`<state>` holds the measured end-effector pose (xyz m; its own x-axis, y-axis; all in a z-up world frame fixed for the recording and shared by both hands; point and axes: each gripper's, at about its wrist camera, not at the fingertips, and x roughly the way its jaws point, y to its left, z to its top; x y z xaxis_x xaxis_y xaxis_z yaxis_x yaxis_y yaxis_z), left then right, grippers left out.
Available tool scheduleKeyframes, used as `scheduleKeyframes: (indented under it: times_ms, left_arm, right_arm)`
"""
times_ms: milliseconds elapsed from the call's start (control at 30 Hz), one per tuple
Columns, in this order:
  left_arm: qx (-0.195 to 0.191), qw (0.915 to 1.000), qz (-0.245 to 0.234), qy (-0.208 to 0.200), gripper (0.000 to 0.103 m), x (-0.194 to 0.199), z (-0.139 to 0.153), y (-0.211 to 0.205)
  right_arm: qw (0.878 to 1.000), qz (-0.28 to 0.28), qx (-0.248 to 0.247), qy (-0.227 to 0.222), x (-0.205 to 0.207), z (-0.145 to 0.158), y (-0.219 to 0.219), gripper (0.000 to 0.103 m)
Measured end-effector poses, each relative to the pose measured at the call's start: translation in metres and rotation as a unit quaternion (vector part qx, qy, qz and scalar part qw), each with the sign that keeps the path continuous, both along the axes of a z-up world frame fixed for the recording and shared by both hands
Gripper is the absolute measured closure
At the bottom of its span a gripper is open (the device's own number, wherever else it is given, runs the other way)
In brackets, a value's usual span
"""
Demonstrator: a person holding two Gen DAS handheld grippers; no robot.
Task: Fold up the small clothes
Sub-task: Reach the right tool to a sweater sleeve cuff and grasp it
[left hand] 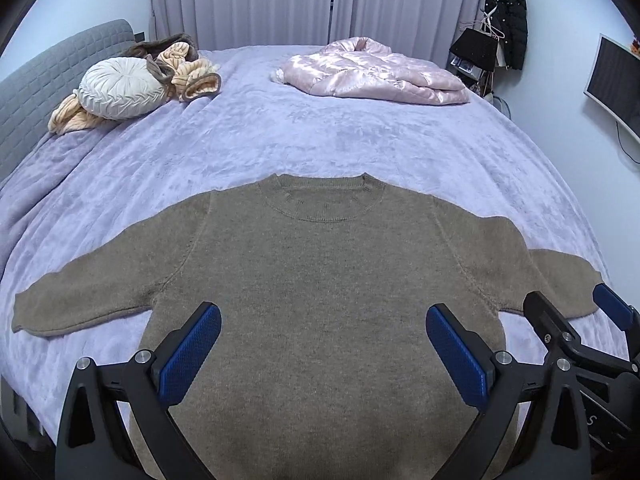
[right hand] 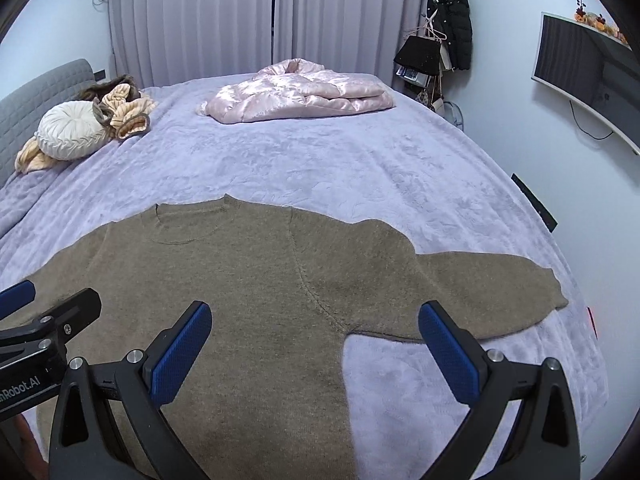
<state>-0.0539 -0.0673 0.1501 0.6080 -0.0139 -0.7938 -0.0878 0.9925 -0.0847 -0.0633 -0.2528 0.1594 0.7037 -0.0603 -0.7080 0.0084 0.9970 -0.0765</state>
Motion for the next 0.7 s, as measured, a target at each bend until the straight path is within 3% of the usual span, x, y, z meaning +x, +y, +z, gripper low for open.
scheduleKeyframes:
  times_ms: [267,700]
  left_arm:
    - [-0.021,0.9983,-0.019,0.051,0.000,0.005,-0.015,-0.013]
    - [-0.010,0.9954,-0.072,0.062,0.000,0.037,-0.020,-0.086]
  right_arm:
    - [1.000,0.007,0.003,0.004,-0.005,0.002,-0.016,0.000]
    - [0.998,-0.053,0.002,0.017,0.008,-0.015,-0.089,0.000]
